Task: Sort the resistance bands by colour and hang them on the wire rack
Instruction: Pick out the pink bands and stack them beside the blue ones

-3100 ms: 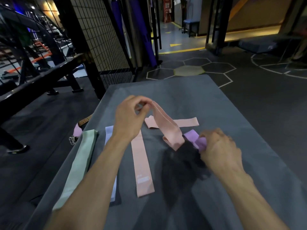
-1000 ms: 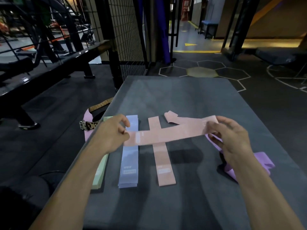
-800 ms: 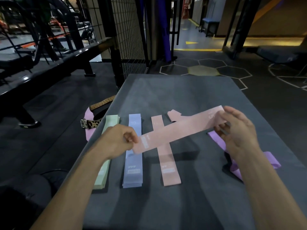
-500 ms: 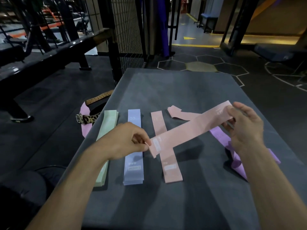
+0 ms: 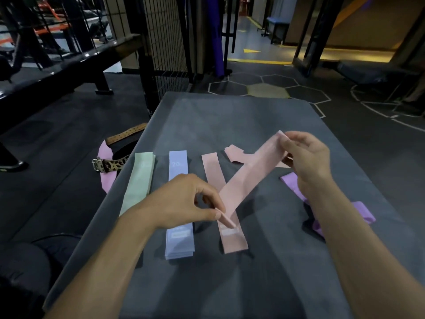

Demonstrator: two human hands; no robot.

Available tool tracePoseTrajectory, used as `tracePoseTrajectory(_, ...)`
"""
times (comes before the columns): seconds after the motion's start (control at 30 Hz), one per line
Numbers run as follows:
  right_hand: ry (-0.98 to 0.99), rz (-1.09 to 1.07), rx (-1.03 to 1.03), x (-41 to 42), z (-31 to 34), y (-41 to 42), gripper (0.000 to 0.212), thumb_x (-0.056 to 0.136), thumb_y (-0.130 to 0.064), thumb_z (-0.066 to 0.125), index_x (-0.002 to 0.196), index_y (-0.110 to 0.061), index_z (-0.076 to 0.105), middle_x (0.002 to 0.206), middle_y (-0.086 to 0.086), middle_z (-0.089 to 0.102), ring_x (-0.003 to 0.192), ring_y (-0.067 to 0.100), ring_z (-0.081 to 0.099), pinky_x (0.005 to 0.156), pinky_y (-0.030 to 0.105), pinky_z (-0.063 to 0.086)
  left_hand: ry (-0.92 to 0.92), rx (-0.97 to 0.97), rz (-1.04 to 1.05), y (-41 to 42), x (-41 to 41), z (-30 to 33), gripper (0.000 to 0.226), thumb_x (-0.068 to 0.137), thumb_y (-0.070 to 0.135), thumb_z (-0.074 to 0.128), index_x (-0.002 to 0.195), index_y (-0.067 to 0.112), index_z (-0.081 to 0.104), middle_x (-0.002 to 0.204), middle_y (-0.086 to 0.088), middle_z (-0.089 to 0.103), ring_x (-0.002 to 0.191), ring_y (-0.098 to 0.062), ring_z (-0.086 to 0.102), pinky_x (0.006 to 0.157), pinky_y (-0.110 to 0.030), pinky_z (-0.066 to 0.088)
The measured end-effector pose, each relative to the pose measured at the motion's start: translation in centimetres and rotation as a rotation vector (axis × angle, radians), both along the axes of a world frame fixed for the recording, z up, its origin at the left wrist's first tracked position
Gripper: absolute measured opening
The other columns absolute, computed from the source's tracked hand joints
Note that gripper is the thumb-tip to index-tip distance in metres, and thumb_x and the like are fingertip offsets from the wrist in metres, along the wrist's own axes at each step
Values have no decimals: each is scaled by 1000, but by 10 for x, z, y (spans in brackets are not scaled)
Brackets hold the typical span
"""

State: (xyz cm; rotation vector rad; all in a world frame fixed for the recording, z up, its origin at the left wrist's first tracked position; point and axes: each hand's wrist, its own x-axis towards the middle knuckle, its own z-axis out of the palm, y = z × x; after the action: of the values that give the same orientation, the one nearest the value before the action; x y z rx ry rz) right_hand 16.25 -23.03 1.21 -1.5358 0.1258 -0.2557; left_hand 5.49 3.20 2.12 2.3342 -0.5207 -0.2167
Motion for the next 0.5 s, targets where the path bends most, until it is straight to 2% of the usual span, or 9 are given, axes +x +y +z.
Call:
tracePoseTrajectory(0.07, -51, 61, -112, 14, 13, 14, 4, 89, -13, 75, 88, -16, 72, 80, 1, 74, 73, 15, 68, 73, 35, 60, 19, 17, -8, -6, 2, -4, 7, 83, 28, 81, 89, 30, 81, 82, 24, 73, 82, 3, 65, 68, -11, 45)
tracePoseTrajectory(0.17, -115, 193, -271, 44, 29, 42, 16, 88, -5, 74, 80, -19, 68, 79, 5, 69, 71, 18, 63, 65, 35, 56, 59, 41, -45, -17, 4, -9, 9, 82, 30, 81, 91, 28, 81, 83, 22, 75, 81, 4, 68, 74, -16, 52)
tracePoseTrajectory(0.23, -120, 270, -343, 65, 30, 62, 22, 86, 0, 73, 76, -19, 68, 75, 3, 67, 65, 15, 60, 62, 31, 53, 70, 77, -78, -25, 3, -13, 12, 82, 28, 80, 94, 28, 81, 86, 20, 76, 82, 4, 68, 77, -17, 53)
tracePoseTrajectory(0.3, -117, 329, -452, 83, 25, 80, 19, 83, -5, 78, 73, -19, 69, 70, -2, 68, 60, 9, 59, 60, 26, 50, 76, 121, -98, -33, 5, -19, 18, 81, 22, 78, 98, 27, 80, 89, 16, 76, 81, 2, 68, 79, -20, 55)
tracePoseTrajectory(0.4, -60, 454, -677, 97, 13, 98, 11, 78, -19, 85, 79, -18, 74, 75, -2, 71, 64, 7, 61, 59, 19, 51, 145, 151, -87, -41, 8, -26, 20, 81, 17, 78, 98, 27, 80, 89, 12, 76, 79, -3, 69, 80, -28, 59)
tracePoseTrajectory(0.5, 26, 509, -826, 111, -8, 107, 12, 77, -22, 86, 83, -20, 75, 80, -1, 73, 68, 7, 62, 66, 20, 48, 186, 139, -110, -47, 12, -30, 15, 84, 18, 78, 96, 27, 80, 90, 11, 76, 80, -6, 70, 83, -29, 59)
